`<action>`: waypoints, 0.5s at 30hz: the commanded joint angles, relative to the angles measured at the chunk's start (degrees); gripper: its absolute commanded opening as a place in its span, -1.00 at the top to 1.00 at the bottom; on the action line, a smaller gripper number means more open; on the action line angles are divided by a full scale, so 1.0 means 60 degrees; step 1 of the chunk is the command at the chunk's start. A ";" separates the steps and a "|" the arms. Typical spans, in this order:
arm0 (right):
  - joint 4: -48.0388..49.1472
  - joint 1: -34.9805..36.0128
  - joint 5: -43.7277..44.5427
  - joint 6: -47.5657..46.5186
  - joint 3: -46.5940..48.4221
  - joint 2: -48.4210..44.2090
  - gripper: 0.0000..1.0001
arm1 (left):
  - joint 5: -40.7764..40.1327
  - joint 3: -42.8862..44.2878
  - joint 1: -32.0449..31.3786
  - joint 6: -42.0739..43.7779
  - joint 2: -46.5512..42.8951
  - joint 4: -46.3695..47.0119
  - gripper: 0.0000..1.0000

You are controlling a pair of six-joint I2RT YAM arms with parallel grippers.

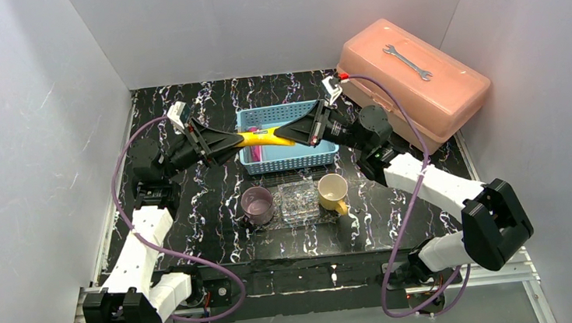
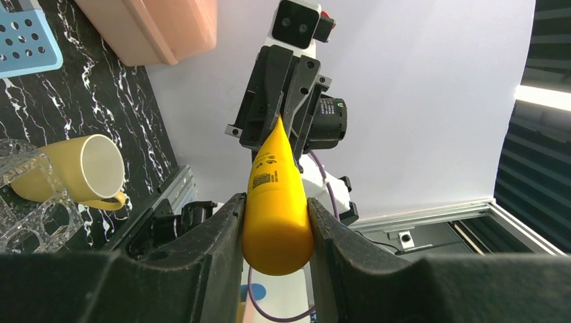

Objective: Prepare toiletry sets of a toothbrush and toothpaste on the tray

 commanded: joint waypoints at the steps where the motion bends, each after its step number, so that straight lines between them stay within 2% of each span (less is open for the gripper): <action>1: 0.0406 0.0119 0.0078 -0.0280 0.0398 -0.0178 0.97 | 0.0363 -0.0084 0.0012 0.0202 -0.0180 0.0299 0.75; 8: -0.0454 0.0119 0.0265 -0.1002 0.0406 -0.0556 0.97 | 0.0662 -0.0059 0.0010 0.0655 0.0042 -0.0572 0.61; 15: -0.1504 0.0119 0.0451 -0.1748 0.0440 -0.0871 0.97 | 0.0814 0.0380 0.0010 0.1640 -0.0060 -0.2027 0.24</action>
